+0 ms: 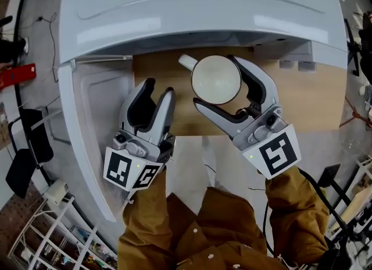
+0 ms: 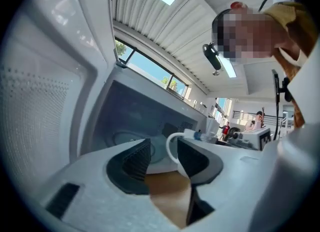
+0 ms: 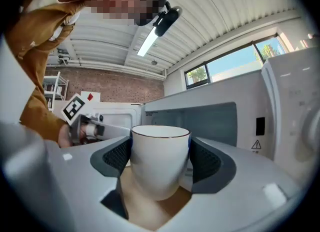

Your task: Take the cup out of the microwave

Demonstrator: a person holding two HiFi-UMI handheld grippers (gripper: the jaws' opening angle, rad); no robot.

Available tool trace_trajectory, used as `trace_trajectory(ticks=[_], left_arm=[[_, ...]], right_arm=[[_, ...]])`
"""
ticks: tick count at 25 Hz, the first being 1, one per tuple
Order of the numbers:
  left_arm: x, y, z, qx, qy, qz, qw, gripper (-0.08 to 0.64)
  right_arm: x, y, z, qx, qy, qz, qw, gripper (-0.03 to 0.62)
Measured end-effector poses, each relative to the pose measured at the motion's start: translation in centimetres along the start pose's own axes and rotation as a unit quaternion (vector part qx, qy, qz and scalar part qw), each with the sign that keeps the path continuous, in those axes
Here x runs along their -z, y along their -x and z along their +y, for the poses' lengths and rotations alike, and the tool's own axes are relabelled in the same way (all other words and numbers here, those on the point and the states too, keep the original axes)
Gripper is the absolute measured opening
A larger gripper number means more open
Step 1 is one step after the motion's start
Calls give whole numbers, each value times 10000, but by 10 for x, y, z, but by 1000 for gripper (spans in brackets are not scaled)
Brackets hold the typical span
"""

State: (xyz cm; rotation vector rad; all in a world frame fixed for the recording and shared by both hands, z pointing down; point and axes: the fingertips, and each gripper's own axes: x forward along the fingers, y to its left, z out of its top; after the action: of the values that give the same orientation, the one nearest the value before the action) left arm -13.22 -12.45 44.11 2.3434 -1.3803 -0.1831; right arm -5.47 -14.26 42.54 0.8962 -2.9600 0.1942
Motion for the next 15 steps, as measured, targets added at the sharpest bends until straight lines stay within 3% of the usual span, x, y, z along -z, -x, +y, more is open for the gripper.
trace_trajectory(ticks=[2, 6, 11, 15], left_arm=[[0, -4, 3, -124, -207, 21, 9997, 169], [2, -19, -21, 119, -704, 189, 9973, 178], [-3, -28, -41, 234, -838, 208, 9960, 166], [-12, -32, -62, 423, -1202, 282, 9915, 75]], right_arm=[[-8, 10, 10, -129, -64, -52, 9999, 373], [-15, 27, 27, -409, 19, 4, 9992, 373], [-22, 42, 34, -606, -22, 74, 9981, 373], [-37, 48, 36, -816, 101, 70, 9966, 373]])
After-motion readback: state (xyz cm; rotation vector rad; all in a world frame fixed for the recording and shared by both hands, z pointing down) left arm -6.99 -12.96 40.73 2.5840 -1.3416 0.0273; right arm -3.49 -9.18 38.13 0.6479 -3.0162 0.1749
